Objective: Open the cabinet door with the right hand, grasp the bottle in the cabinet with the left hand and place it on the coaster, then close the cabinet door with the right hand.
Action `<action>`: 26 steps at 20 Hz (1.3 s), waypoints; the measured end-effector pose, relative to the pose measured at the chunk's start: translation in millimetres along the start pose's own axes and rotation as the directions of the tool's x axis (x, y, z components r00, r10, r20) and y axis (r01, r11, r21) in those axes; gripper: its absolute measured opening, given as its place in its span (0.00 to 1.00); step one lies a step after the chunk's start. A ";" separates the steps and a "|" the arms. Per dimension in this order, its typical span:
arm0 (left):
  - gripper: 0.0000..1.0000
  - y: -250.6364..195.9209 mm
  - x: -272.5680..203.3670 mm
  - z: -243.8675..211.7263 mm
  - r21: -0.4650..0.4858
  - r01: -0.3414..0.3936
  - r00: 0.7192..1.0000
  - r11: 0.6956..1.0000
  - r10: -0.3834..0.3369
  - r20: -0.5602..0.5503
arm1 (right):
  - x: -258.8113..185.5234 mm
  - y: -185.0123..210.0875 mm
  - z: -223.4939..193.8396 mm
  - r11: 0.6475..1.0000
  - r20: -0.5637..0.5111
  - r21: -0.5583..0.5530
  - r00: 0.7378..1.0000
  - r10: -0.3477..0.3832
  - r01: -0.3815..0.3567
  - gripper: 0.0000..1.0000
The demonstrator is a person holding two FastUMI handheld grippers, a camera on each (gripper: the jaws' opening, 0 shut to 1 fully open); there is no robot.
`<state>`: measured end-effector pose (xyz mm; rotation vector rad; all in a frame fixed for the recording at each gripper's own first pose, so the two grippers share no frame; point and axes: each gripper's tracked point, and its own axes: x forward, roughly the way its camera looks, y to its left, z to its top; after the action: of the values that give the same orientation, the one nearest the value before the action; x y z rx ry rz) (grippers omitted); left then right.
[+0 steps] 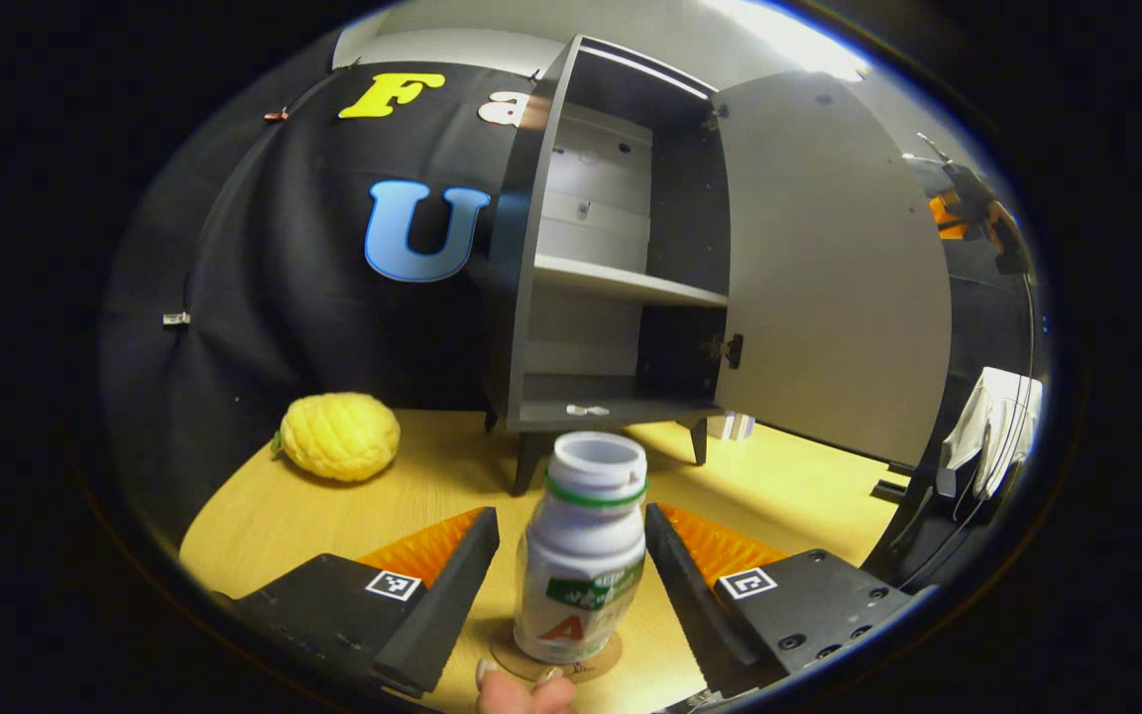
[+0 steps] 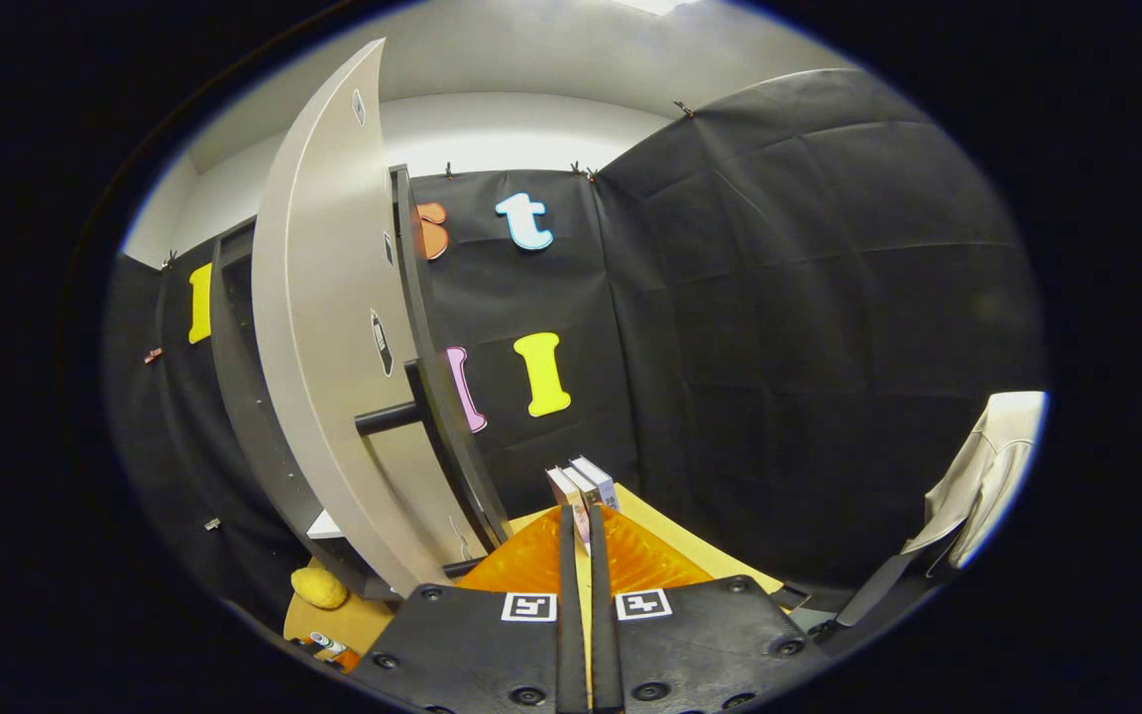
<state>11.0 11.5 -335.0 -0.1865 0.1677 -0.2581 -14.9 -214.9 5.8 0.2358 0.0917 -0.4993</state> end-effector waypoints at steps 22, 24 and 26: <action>0.93 -125.8 113.6 281.0 0.097 0.183 0.974 0.978 -0.194 0.120 | -37.4 7.4 36.0 0.946 0.172 -0.032 0.930 0.324 -0.323 0.69; 0.93 -132.5 123.3 285.9 0.133 0.184 0.972 0.974 -0.200 0.123 | -31.7 23.6 32.4 0.926 0.150 -0.067 0.914 0.377 -0.371 0.72; 0.93 -140.3 126.8 288.7 0.141 0.197 0.968 0.970 -0.216 0.131 | -25.2 38.0 30.4 0.903 0.131 -0.072 0.894 0.429 -0.423 0.81</action>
<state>152.8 -109.2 -44.4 -0.0955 -0.0144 -0.4604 -17.7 -178.3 46.5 0.1708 -0.0914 -0.0737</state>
